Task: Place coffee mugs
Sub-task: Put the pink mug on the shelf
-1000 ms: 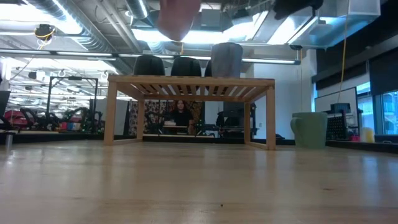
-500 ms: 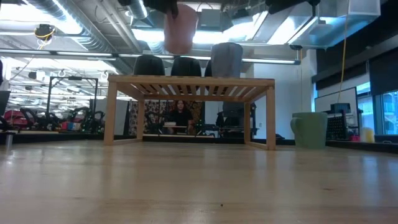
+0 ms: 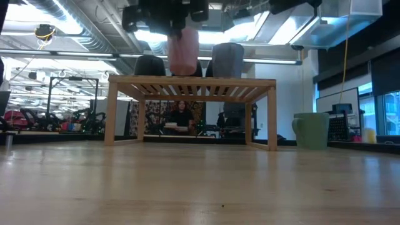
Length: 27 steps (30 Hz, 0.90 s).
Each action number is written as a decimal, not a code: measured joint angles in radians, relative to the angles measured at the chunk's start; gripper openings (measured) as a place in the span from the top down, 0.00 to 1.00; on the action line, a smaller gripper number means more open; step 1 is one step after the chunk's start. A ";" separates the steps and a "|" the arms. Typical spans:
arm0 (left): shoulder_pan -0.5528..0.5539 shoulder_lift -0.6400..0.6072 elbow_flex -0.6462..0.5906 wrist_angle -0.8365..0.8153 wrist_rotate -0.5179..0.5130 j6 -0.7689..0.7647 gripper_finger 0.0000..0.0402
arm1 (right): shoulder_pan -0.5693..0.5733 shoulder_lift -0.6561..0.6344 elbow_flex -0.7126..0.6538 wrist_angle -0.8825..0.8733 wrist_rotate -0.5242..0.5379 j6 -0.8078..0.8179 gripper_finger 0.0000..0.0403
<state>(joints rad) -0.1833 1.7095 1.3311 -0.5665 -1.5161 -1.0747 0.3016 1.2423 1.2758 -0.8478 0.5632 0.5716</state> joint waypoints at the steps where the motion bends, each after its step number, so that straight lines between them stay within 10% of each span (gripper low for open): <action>1: 0.000 0.000 -0.013 -0.001 0.000 -0.023 0.91 | 0.000 0.000 0.000 0.000 -0.006 0.000 0.67; 14: 0.021 0.042 -0.070 0.054 -0.024 -0.119 0.91 | 0.000 0.000 0.000 0.000 -0.026 0.000 0.67; 27: 0.052 0.102 -0.068 0.194 0.087 0.110 0.87 | 0.000 0.000 0.000 -0.003 -0.039 0.004 0.67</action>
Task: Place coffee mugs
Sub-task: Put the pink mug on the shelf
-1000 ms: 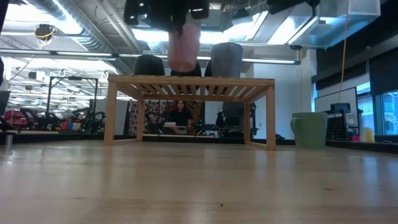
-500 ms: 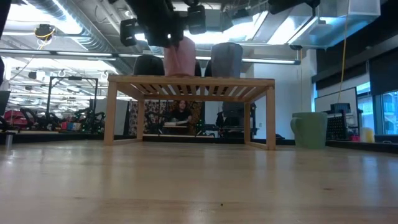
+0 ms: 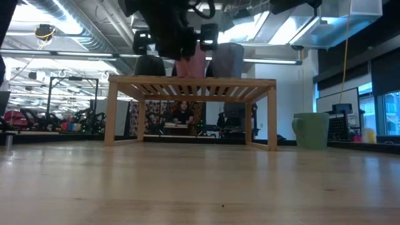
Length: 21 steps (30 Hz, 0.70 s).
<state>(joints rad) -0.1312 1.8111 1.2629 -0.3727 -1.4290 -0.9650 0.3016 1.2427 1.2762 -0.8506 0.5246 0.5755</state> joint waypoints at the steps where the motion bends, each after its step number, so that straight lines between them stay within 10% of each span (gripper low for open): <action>1: 0.007 0.001 -0.001 -0.001 0.018 0.002 0.87 | 0.000 0.000 0.000 0.000 0.000 0.000 0.67; 21: 0.036 -0.006 -0.003 0.001 0.130 0.063 0.79 | 0.000 0.000 0.000 0.002 0.005 0.002 0.67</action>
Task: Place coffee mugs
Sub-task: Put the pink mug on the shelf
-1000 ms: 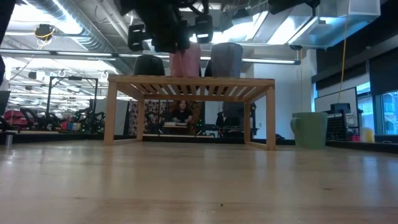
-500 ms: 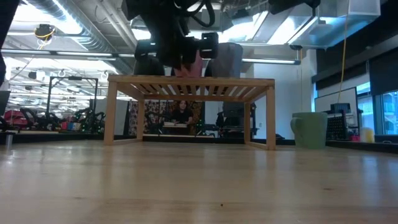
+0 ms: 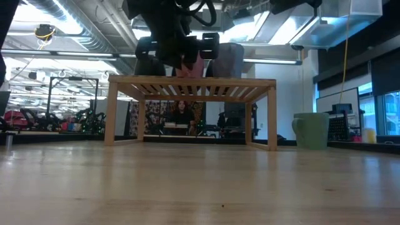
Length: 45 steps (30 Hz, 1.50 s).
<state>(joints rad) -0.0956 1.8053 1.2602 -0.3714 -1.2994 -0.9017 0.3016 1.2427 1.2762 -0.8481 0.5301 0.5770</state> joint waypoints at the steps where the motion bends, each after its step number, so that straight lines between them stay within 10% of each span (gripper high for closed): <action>1: 0.000 -0.008 0.000 -0.003 -0.003 0.011 0.79 | 0.000 0.000 0.000 0.000 0.000 0.000 0.67; 45: -0.077 -0.222 0.008 0.075 0.006 0.448 0.79 | -0.001 0.000 0.000 0.034 0.000 0.014 0.67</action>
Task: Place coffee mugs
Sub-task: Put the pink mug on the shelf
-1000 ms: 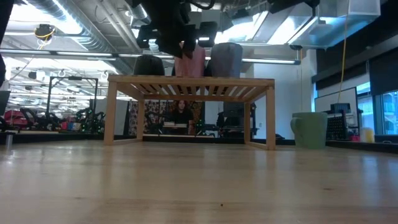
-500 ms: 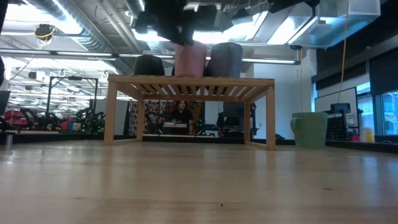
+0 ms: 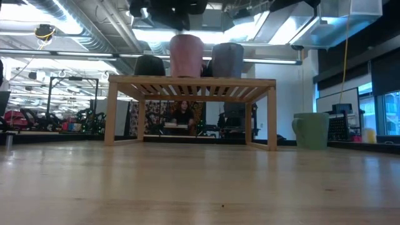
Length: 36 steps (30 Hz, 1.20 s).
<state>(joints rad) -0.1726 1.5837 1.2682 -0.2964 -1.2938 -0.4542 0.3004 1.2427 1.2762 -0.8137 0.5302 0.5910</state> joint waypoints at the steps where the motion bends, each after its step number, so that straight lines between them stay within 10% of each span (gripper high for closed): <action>1: 0.000 -0.002 0.000 -0.003 0.000 0.004 0.79 | 0.000 0.000 0.000 0.001 0.000 0.006 0.67; 21: -0.032 -0.103 0.000 -0.004 0.000 0.090 0.79 | 0.000 0.000 0.000 0.005 0.019 0.068 0.34; 30: -0.049 -0.234 0.000 -0.046 0.067 0.195 0.79 | 0.000 0.000 0.000 0.011 0.052 0.086 0.35; 36: -0.112 -0.360 -0.001 -0.330 0.082 0.006 0.79 | 0.000 0.021 0.000 0.066 0.051 0.078 0.37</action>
<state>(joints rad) -0.2842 1.2232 1.2673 -0.6268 -1.2121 -0.4480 0.3004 1.2634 1.2762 -0.7475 0.5808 0.6686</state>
